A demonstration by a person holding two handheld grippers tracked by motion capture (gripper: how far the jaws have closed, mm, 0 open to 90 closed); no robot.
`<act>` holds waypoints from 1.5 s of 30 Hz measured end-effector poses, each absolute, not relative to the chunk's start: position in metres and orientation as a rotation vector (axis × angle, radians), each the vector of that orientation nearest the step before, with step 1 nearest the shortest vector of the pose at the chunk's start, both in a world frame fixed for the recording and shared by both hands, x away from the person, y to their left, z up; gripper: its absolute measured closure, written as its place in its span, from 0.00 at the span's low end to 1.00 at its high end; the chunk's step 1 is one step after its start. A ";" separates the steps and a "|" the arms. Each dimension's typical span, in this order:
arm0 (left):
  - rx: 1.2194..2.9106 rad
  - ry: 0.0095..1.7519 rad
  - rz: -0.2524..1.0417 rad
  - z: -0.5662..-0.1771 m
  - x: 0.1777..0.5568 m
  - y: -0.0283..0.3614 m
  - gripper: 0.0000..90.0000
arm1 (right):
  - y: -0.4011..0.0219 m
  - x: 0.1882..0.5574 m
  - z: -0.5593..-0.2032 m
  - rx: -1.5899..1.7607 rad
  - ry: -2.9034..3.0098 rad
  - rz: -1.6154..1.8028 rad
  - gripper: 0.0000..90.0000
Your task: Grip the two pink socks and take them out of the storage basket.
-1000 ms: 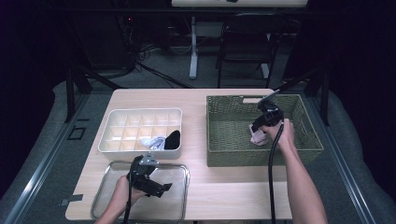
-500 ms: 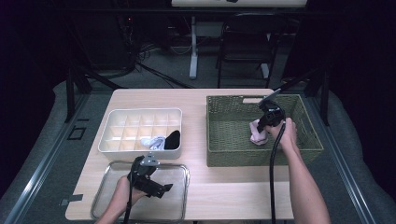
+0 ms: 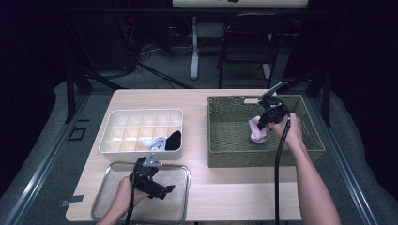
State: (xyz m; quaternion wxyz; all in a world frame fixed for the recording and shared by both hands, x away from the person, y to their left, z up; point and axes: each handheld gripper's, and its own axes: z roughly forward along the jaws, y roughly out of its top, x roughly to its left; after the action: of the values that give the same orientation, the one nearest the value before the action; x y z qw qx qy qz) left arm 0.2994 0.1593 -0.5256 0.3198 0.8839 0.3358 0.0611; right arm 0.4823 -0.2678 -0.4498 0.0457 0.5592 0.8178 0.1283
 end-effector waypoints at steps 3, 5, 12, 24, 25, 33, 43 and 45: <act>2.327 0.882 0.168 -0.526 0.300 0.161 0.00 | -0.264 0.480 -0.443 1.696 2.492 0.416 0.86; 2.332 0.888 0.175 -0.525 0.300 0.161 0.00 | -0.263 0.479 -0.436 1.675 2.507 0.410 0.86; 2.336 0.887 0.177 -0.525 0.300 0.161 0.00 | -0.256 0.472 -0.419 1.618 2.536 0.426 0.86; 2.338 0.890 0.170 -0.525 0.300 0.160 0.00 | -0.241 0.460 -0.399 1.537 2.588 0.426 0.86; 2.337 0.886 0.170 -0.526 0.300 0.160 0.00 | -0.239 0.459 -0.397 1.524 2.597 0.426 0.86; 2.337 0.890 0.171 -0.525 0.300 0.160 0.00 | -0.225 0.451 -0.386 1.466 2.626 0.420 0.86; 2.338 0.888 0.170 -0.526 0.300 0.160 0.00 | -0.207 0.436 -0.369 1.402 2.651 0.440 0.86; 2.334 0.888 0.167 -0.526 0.300 0.160 0.00 | -0.204 0.432 -0.366 1.386 2.657 0.443 0.86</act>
State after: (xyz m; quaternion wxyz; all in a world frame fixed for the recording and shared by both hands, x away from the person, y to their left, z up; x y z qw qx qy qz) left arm 0.2999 0.1602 -0.5259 0.3140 0.8854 0.3368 0.0634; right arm 0.4323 -0.2036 -0.3662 0.0559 0.4568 0.8757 0.1460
